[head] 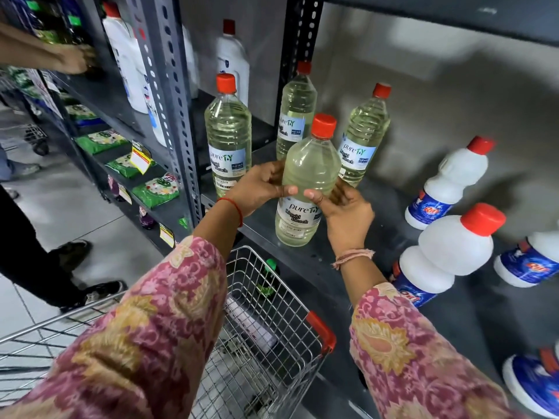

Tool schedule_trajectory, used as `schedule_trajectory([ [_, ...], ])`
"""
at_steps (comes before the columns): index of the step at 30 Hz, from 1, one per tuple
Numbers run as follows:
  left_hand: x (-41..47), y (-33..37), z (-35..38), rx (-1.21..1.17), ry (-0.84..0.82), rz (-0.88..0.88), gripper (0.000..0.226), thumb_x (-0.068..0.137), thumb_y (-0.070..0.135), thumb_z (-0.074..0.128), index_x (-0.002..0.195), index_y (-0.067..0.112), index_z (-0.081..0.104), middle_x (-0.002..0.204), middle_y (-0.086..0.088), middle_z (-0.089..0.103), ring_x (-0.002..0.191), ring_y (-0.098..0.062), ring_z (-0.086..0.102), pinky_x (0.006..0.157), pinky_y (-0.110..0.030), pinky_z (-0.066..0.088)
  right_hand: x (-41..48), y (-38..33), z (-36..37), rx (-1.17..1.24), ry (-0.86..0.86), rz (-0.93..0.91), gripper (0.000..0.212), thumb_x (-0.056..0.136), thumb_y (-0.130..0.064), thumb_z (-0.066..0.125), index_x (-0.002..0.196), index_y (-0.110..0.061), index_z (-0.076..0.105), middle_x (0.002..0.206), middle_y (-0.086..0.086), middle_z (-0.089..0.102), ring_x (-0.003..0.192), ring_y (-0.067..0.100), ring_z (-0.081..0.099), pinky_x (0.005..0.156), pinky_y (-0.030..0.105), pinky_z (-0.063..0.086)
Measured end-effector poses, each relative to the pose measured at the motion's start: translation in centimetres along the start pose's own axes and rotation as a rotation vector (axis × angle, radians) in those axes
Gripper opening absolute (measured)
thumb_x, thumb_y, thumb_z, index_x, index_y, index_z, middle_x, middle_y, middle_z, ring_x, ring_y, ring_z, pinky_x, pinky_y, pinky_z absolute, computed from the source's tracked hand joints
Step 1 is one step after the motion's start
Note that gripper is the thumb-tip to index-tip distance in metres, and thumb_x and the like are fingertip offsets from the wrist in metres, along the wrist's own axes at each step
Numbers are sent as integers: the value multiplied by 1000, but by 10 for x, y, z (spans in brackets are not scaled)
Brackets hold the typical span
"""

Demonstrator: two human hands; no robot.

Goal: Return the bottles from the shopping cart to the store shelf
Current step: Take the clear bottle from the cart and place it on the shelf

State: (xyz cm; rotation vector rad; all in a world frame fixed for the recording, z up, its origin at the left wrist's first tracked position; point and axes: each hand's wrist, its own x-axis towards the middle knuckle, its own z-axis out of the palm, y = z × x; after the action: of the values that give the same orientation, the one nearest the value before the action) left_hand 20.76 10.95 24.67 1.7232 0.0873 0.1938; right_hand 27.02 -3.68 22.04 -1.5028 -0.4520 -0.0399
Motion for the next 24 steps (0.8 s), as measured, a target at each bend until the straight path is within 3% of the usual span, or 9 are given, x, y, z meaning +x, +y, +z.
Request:
schedule_trajectory([
  [2,-5,-4,2,43,63,-5,55,76,4,61,127,2,42,123,-13,57,102,-10,61,93,-26,49,-5,5,-2,-16,-68,31,75,54,-25,83,121,-14,53,114,3,64,107,15,61,97,38,48],
  [4,-15,-18,0,49,380,-18,54,70,9,69,120,1,51,118,-17,61,100,-17,61,95,-32,49,-14,15,-7,-139,-155,74,106,49,-33,84,138,-20,29,140,3,46,129,16,43,108,37,37],
  [6,-29,-37,-10,8,790,-41,45,64,15,75,104,1,61,102,-17,67,83,-17,62,86,-32,53,-23,26,-10,-248,-228,172,119,48,-28,86,143,-24,14,152,3,28,137,17,30,113,39,28],
  [8,-37,-55,-26,9,948,-111,47,60,16,79,102,5,61,98,-14,66,81,-17,59,85,-33,52,-27,37,-10,-270,-272,219,122,46,-21,87,143,-19,12,149,2,30,134,18,33,112,37,31],
  [12,-16,-77,-56,135,720,-155,59,46,19,84,100,12,60,105,-8,66,99,-26,61,92,-39,50,-21,46,0,-225,-262,175,85,47,1,85,114,-18,37,99,-19,52,89,-11,56,73,-3,41],
  [14,-1,-95,-69,228,707,-163,74,32,37,84,99,16,60,108,-13,66,101,-29,61,91,-45,51,-19,53,3,-234,-243,158,77,46,-1,85,105,-22,40,90,-18,56,78,-15,56,69,2,46],
  [16,9,-110,-78,186,692,-190,93,25,41,83,109,13,54,118,-13,62,107,-28,58,94,-45,48,-19,59,3,-261,-230,161,69,45,-8,87,96,-28,46,93,-9,63,85,-2,61,75,15,52],
  [20,16,-99,-69,145,685,-220,90,48,11,84,124,3,37,128,-14,54,116,-28,52,101,-38,42,-19,66,4,-314,-214,148,65,45,-18,88,93,-36,48,103,0,67,94,11,63,82,25,51],
  [24,21,-103,-67,146,741,-164,80,56,1,79,122,-2,34,127,-18,53,114,-30,51,90,-29,42,-18,68,7,-357,-193,126,63,46,-24,87,93,-36,48,103,-1,67,95,12,63,84,26,51],
])
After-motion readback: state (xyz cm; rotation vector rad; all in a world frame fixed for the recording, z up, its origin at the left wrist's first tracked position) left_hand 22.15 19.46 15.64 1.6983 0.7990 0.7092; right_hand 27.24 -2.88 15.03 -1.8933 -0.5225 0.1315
